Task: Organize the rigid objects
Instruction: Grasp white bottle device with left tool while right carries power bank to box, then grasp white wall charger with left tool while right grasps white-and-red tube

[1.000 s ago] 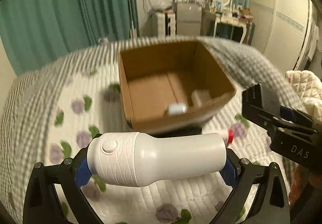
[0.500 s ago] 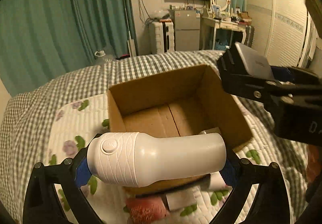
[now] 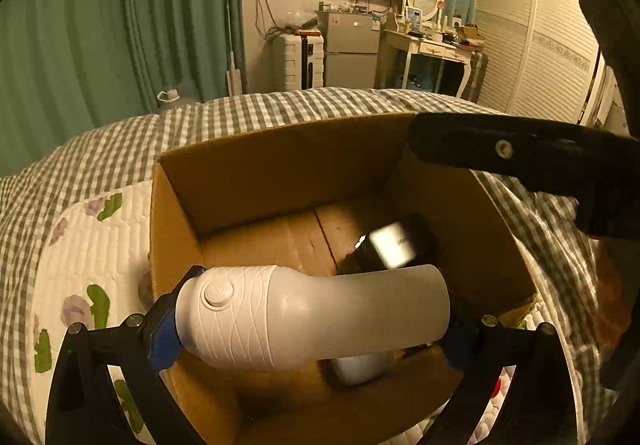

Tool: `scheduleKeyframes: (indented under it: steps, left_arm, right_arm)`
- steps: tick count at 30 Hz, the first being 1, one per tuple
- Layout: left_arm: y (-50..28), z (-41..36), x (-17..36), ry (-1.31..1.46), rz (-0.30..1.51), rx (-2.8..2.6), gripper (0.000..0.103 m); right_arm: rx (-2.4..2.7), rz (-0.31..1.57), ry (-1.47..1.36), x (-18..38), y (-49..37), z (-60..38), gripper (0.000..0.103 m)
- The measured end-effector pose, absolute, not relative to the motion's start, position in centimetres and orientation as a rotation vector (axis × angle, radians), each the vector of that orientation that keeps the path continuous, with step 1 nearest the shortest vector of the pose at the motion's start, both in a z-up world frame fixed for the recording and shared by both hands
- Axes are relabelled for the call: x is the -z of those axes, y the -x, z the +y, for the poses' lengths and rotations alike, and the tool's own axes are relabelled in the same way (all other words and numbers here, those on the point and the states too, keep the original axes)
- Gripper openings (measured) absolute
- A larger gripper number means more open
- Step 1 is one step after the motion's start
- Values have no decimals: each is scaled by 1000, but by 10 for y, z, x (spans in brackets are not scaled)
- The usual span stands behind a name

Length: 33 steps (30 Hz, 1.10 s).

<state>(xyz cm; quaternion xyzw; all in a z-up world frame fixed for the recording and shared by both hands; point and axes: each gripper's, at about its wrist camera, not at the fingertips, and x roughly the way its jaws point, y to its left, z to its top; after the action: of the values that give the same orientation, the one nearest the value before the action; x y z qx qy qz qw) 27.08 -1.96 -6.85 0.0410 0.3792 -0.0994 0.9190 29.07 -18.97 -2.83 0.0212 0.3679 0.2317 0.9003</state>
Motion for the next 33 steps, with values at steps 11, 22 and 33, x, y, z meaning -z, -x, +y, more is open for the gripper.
scheduleKeyframes:
  steps: [11, 22, 33]
  left_arm:
    - [-222, -24, 19, -85, 691, 221, 102]
    - [-191, -19, -4, -125, 677, 205, 103]
    - [-103, 11, -35, -132, 661, 30, 103]
  right_arm:
    - [-614, 852, -19, 7, -239, -178, 84]
    - [-569, 842, -52, -18, -213, -186, 84]
    - [-432, 799, 49, -53, -137, -220, 84]
